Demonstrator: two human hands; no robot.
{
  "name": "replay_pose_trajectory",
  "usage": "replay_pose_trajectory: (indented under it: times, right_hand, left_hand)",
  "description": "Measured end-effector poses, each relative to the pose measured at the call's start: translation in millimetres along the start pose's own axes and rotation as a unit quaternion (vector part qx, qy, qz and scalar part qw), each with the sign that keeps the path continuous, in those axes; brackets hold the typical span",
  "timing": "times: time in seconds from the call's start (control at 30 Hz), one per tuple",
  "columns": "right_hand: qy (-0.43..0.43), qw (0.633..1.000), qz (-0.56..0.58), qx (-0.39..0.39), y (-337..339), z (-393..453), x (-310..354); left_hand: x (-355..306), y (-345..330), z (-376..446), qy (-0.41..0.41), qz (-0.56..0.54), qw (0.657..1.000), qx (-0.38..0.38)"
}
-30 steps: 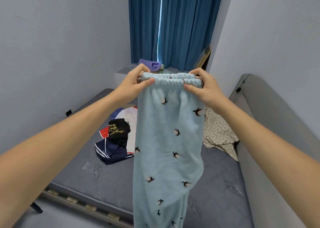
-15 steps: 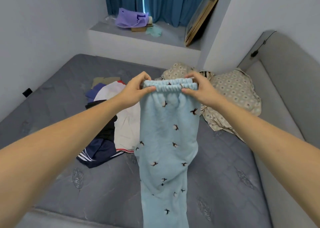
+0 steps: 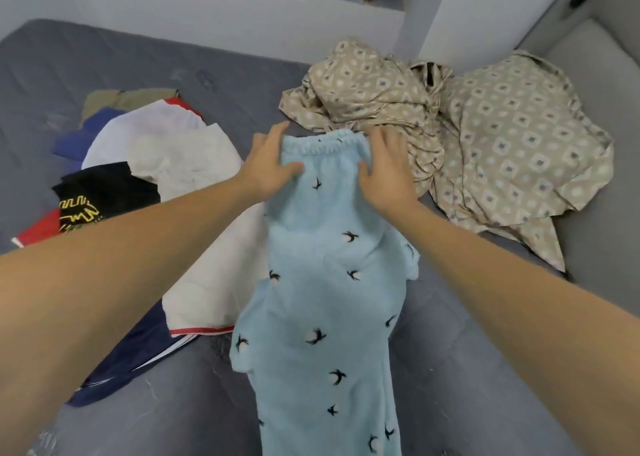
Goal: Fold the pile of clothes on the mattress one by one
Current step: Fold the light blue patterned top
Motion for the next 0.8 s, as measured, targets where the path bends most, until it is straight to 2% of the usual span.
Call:
replay_pose_trajectory:
  times: [0.1,0.2,0.23,0.33,0.47,0.57,0.73,0.8]
  right_hand:
    - [0.096,0.992,-0.036,0.079,-48,-68,-12]
    - [0.141,0.978,-0.061,0.144,-81,-113,-32]
    - [0.142,0.978,-0.066,0.14,-85,-118,-37]
    - [0.118,0.985,-0.052,0.111,-77,-129,-36]
    - [0.057,0.997,0.006,0.052,-47,-189,-27]
    - [-0.062,0.995,0.065,0.053,-24,-250,-24]
    - [-0.221,0.96,0.172,0.022,-19,-333,-28]
    - [-0.279,0.93,0.233,0.057,-28,-362,-41]
  left_hand:
    - [41,-46,-42,-0.054,0.145,0.986,0.059]
    - [67,-84,-91,-0.07,0.197,0.968,0.138]
    - [71,-90,-102,-0.052,0.191,0.971,0.13]
    - [65,-95,-129,-0.014,0.152,0.987,0.043]
    - [50,-91,-188,0.032,0.061,0.997,-0.017]
    - [47,-92,-243,0.037,0.026,0.998,-0.04]
    - [62,-97,-306,0.054,0.022,0.993,-0.106]
    - [68,-103,-333,0.052,0.017,0.992,-0.116]
Point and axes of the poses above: each hand's wrist, its own z-axis towards the middle knuckle, its own y-axis out of the back of the hand, x = y × z, the point moved 2 cm from there along z, towards the middle knuckle, and after that the axes turned 11 degrees about -x, right-handed, at the moved point
